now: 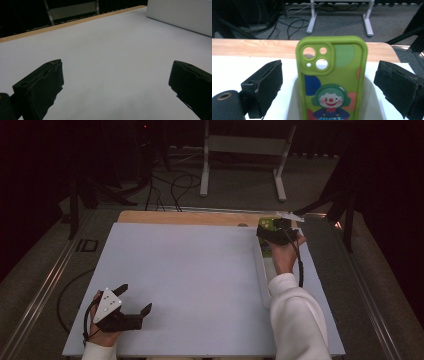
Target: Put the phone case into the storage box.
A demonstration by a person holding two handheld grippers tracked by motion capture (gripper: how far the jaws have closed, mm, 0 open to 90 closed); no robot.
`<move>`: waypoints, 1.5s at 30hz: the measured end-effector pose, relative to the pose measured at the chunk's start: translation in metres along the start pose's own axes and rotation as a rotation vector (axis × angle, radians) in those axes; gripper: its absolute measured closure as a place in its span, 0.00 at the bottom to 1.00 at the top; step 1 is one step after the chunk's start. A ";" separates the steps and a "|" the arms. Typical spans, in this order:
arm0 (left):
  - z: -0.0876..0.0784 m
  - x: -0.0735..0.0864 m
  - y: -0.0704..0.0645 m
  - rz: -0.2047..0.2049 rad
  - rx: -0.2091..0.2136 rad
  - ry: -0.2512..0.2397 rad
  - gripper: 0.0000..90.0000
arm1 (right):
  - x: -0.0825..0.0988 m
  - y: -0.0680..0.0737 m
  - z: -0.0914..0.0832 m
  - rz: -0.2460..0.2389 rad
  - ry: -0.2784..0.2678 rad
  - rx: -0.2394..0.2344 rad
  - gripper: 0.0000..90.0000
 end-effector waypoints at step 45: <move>0.003 0.001 -0.003 0.003 0.004 0.008 0.00 | 0.028 0.037 -0.066 -0.129 -0.034 -0.225 0.09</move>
Point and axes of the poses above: each handheld gripper's, and its own axes: z roughly forward along the jaws, x roughly out of its underside, y roughly to its left, the point moved 10 cm from there along z, roughly forward along the jaws, and after that the axes turned 8 degrees about -z, right-handed, at the moved point
